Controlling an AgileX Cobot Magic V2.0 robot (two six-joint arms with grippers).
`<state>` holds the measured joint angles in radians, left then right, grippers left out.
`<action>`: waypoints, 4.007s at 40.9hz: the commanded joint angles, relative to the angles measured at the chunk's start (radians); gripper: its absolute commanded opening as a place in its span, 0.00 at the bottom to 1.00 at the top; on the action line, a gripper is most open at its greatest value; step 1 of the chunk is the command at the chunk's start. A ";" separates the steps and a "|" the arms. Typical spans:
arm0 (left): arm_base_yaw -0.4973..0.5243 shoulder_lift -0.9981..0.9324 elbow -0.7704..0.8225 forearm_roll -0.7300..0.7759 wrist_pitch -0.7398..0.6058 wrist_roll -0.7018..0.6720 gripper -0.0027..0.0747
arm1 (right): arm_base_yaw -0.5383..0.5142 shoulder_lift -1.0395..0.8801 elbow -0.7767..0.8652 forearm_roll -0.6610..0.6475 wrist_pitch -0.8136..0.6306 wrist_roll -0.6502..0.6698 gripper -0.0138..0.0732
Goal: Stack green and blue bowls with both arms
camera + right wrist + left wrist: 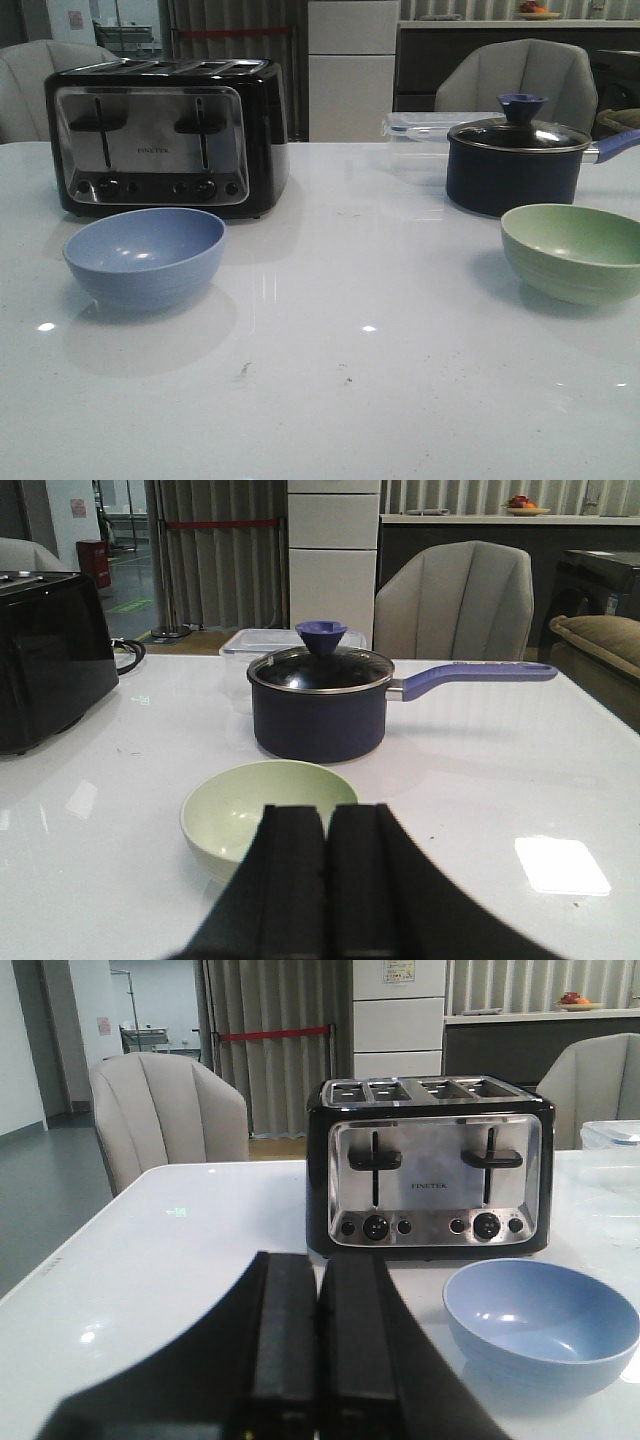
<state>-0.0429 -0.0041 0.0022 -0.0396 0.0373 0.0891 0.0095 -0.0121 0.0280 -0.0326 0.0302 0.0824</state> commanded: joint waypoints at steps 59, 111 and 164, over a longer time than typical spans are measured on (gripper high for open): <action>-0.005 0.225 -0.585 -0.006 0.242 0.009 0.15 | -0.005 0.216 -0.535 -0.010 0.292 -0.004 0.22; -0.005 0.543 -0.650 -0.022 0.534 0.009 0.62 | -0.012 1.009 -0.731 -0.009 0.505 -0.004 0.85; -0.005 0.543 -0.650 -0.022 0.567 0.009 0.62 | -0.076 1.888 -1.460 0.043 0.826 -0.082 0.27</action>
<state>-0.0429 0.5290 -0.6188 -0.0537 0.6758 0.0999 -0.0594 1.9303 -1.3941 0.0126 0.8617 0.0110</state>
